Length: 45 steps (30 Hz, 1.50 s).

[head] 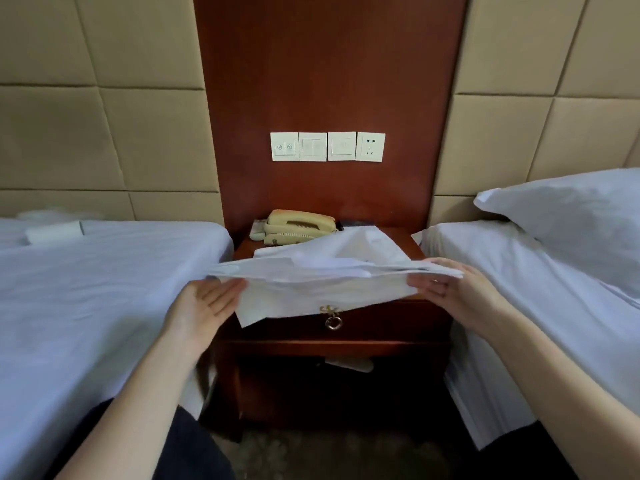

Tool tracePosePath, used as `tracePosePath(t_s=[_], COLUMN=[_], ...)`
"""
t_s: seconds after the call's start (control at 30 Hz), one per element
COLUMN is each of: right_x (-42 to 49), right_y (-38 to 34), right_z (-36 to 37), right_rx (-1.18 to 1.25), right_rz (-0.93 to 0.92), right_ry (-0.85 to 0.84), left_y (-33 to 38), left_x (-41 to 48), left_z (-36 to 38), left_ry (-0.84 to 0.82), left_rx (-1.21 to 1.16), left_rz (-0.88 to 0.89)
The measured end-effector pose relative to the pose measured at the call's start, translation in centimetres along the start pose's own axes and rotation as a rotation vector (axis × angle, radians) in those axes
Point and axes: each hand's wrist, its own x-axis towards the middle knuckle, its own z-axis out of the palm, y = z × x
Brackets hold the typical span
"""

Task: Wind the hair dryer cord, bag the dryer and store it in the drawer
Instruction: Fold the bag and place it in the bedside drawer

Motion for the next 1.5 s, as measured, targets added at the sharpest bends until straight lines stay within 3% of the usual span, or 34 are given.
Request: tracePosePath(t_s=[0.2,0.33,0.5,0.67,0.83,0.93,1.03,1.1,1.23,1.3,1.4,1.5], right_x=[8.5,12.1,14.9,17.7,20.2,21.3,21.8,21.4,18.5,16.6,14.5,13.9], right_y=[-2.1,-1.4,-1.1,0.0,1.1,1.4,1.5,1.9,3.1,4.1,5.6,5.8], right_z=[3.1,4.3,4.6,5.7,5.9,5.5,4.8,3.5,0.0,-2.0,-4.1,-4.7], right_rx=[-0.112,-0.384,-0.536,-0.698,-0.695,-0.676,-0.682,-0.696,-0.77,-0.7,-0.606,-0.507], right_rz=[-0.037,-0.089,-0.139,-0.115,-0.141,-0.191,-0.21,-0.226,-0.328,-0.287,-0.045,-0.055], right_ry=[0.149,0.199,0.193,0.168,0.198,0.249,0.248,0.236,0.326,0.244,0.05,0.006], left_y=[0.9,-0.6,-1.6,-2.4,-1.7,-1.5,-1.9,-2.1,-2.0,-1.8,-2.0,-2.1], left_x=[5.3,7.6,9.1,10.3,11.4,11.8,12.0,12.3,12.8,12.8,12.7,12.2], left_z=[4.3,6.1,4.9,5.4,5.8,5.6,5.6,5.5,5.5,5.4,5.1,5.1], left_ry=[0.01,0.077,0.166,-0.025,-0.125,-0.306,-0.407,-0.394,-0.288,-0.248,-0.242,-0.241], left_rx=[0.34,0.625,0.749,0.566,0.502,0.619,0.897,0.974,0.866,0.798,0.701,0.626], left_rz=[0.166,0.353,0.524,0.3,0.284,0.272,0.282,0.305,0.32,0.282,0.21,0.151])
